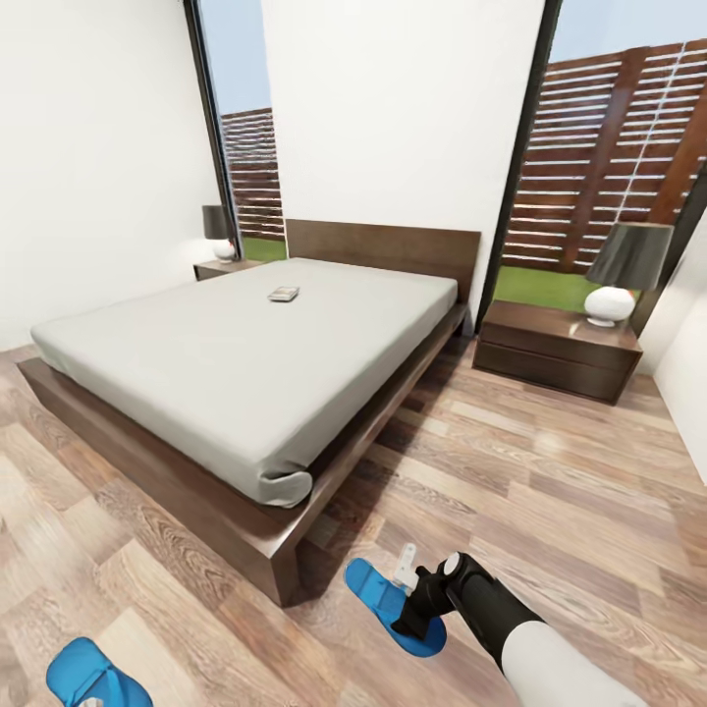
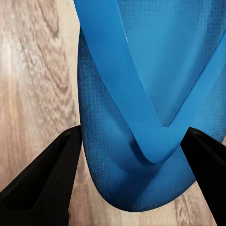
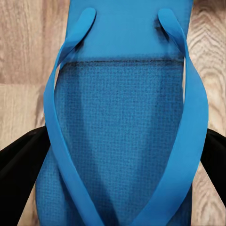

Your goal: In the bedroom, move the book from the bed onto either nightstand, and place the two sandals side by side next to the bed.

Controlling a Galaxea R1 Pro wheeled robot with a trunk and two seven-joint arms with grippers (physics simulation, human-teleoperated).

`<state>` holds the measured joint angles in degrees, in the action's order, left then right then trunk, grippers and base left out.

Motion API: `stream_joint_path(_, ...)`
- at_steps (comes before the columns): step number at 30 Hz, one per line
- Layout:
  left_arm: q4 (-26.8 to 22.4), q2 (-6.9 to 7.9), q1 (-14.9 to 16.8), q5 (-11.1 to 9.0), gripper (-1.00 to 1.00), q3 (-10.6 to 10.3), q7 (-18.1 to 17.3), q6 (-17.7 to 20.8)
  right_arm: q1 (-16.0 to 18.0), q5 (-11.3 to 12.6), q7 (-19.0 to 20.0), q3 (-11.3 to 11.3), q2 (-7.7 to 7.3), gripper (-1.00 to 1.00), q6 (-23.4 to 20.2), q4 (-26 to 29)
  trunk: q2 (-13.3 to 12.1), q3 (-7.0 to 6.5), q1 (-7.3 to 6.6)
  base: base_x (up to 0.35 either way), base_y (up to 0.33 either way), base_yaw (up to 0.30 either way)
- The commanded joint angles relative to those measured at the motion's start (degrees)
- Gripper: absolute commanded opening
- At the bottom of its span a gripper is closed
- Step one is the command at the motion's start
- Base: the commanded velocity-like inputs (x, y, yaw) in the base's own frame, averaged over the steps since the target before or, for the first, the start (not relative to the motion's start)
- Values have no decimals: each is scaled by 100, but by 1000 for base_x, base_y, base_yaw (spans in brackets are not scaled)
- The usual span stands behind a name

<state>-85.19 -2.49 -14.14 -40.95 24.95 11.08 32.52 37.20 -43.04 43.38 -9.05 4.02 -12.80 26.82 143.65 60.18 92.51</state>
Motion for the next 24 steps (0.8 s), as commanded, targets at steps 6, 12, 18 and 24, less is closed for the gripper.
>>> stream_joint_path(6,-7,-20,-1,-56,-100,30,46,17,14,-20,22,-9,2,-100,-44,8,2,5,-1,15,-7,280)
stream_joint_path(12,0,-43,-1,-37,-100,36,52,9,31,-20,21,-9,2,-100,-222,-26,2,5,-1,235,-147,280)
stream_joint_path(18,9,-49,-1,-36,-100,36,57,9,27,-20,21,-9,3,-100,-231,-27,2,5,-1,263,-224,280)
stream_joint_path(24,-121,-87,-1,-543,-100,294,86,409,31,-17,13,-9,27,-100,-237,-35,5,49,4,171,-135,249)
